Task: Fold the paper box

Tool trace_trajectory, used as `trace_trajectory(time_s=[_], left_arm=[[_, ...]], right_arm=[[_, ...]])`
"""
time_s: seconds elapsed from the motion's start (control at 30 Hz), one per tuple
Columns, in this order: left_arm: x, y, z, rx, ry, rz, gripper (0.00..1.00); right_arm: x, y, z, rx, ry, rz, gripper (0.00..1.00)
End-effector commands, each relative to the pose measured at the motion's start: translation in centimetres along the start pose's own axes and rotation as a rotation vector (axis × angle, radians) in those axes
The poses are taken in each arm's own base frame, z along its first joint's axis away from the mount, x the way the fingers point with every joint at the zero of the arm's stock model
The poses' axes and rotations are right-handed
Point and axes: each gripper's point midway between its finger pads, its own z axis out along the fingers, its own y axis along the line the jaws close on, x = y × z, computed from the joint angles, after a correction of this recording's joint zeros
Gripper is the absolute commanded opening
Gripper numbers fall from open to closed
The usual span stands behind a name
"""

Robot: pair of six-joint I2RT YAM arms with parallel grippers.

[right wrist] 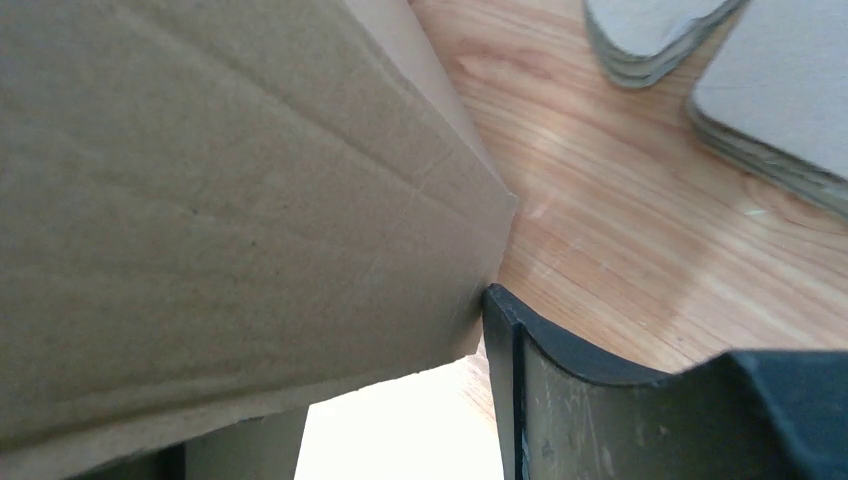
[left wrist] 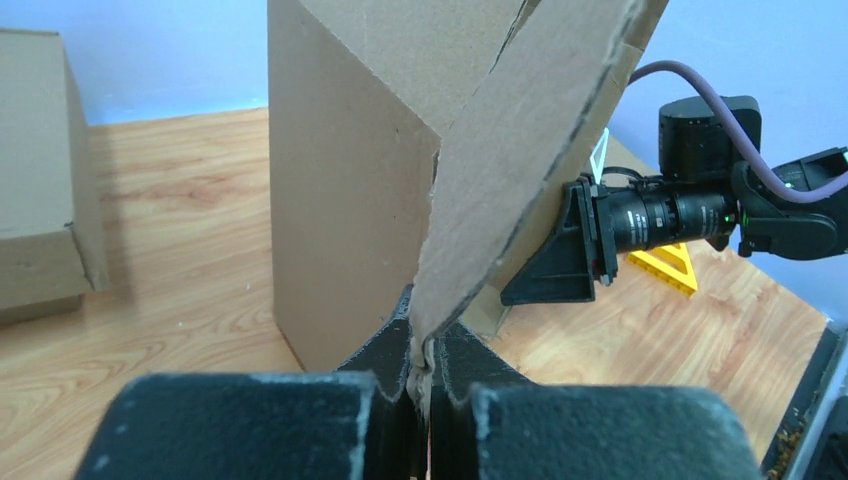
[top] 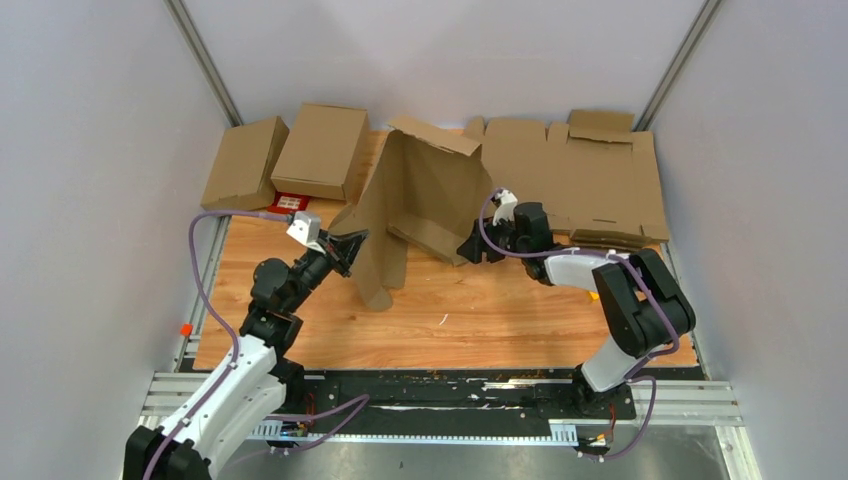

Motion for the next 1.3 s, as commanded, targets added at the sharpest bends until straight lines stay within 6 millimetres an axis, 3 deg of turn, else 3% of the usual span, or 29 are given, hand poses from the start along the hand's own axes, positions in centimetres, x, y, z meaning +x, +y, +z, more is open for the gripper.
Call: trace_trajectory(time_s=[0.0, 0.27, 0.67, 1.07, 1.27], left_arm=[[-0.9, -0.2, 0.0, -0.004, -0.030, 0.004, 0.00], [0.3, -0.2, 0.7, 0.005, 0.017, -0.040, 0.00], [0.5, -0.1, 0.9, 0.002, 0.023, -0.065, 0.00], [0.5, -0.8, 0.9, 0.045, 0.004, -0.073, 0.00], [0.1, -2.5, 1.1, 0.146, -0.010, -0.084, 0.00]], right_arm=[[-1.0, 2.4, 1.3, -0.081, -0.020, -0.054, 0.59], [-1.1, 2.7, 1.2, -0.051, -0.029, -0.069, 0.59], [-2.0, 2.9, 0.0, 0.015, -0.077, -0.134, 0.60], [-2.0, 3.5, 0.2, 0.019, -0.103, -0.180, 0.61], [-2.4, 4.1, -0.3, -0.004, -0.131, -0.189, 0.60]])
